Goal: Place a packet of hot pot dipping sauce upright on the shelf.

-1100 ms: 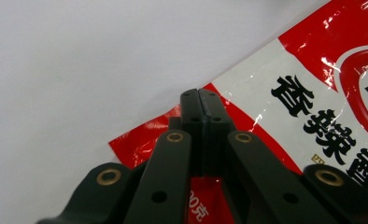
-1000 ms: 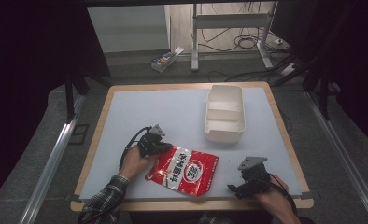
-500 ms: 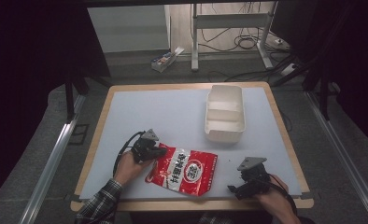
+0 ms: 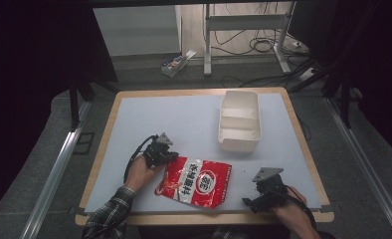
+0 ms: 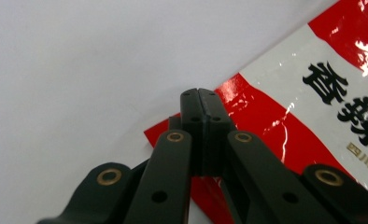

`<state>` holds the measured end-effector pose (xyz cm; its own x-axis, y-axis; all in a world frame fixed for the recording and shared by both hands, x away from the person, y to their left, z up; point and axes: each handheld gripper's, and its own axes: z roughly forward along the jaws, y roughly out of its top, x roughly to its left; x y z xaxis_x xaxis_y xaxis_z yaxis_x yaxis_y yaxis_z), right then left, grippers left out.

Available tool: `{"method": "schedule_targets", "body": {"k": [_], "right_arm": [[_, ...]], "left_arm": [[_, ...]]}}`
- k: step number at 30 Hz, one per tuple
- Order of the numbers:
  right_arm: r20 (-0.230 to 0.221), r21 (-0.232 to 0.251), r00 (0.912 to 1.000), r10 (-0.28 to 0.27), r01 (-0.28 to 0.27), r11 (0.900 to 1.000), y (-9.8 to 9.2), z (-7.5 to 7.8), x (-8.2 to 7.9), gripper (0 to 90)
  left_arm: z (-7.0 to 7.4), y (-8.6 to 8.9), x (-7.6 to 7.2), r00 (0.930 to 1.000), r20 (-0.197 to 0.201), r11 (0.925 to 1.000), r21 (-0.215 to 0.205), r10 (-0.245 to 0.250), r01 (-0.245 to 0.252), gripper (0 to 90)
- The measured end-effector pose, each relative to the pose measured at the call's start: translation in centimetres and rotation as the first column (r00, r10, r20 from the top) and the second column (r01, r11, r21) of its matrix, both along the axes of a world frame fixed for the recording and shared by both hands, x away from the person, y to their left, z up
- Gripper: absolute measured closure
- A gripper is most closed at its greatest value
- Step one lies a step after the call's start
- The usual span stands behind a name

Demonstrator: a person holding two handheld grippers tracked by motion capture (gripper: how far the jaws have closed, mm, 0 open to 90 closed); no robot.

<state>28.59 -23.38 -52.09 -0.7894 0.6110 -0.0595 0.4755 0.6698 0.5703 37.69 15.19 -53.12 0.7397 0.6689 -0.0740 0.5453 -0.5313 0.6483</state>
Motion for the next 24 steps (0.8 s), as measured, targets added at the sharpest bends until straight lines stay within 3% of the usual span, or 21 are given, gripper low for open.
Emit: {"method": "schedule_targets", "body": {"k": [2,16,24], "right_arm": [[0.003,0.0,1.0,0.002,-0.002,1.0,0.0,0.1,-0.1,4.1],[0.005,0.008,1.0,0.002,-0.002,1.0,-0.1,0.2,-0.1,4.1],[0.004,0.007,1.0,0.001,-0.001,1.0,-0.1,0.2,-0.1,4.1]], "left_arm": [[0.0,0.3,-0.3,0.9998,-0.017,0.9999,-0.009,0.01,-0.01,90.0],[0.1,1.5,-3.5,0.9987,-0.015,0.9988,0.007,0.049,-0.049,90.0],[0.1,2.2,-6.3,0.9985,-0.02,0.9987,0.001,0.051,-0.051,90.0]]}}
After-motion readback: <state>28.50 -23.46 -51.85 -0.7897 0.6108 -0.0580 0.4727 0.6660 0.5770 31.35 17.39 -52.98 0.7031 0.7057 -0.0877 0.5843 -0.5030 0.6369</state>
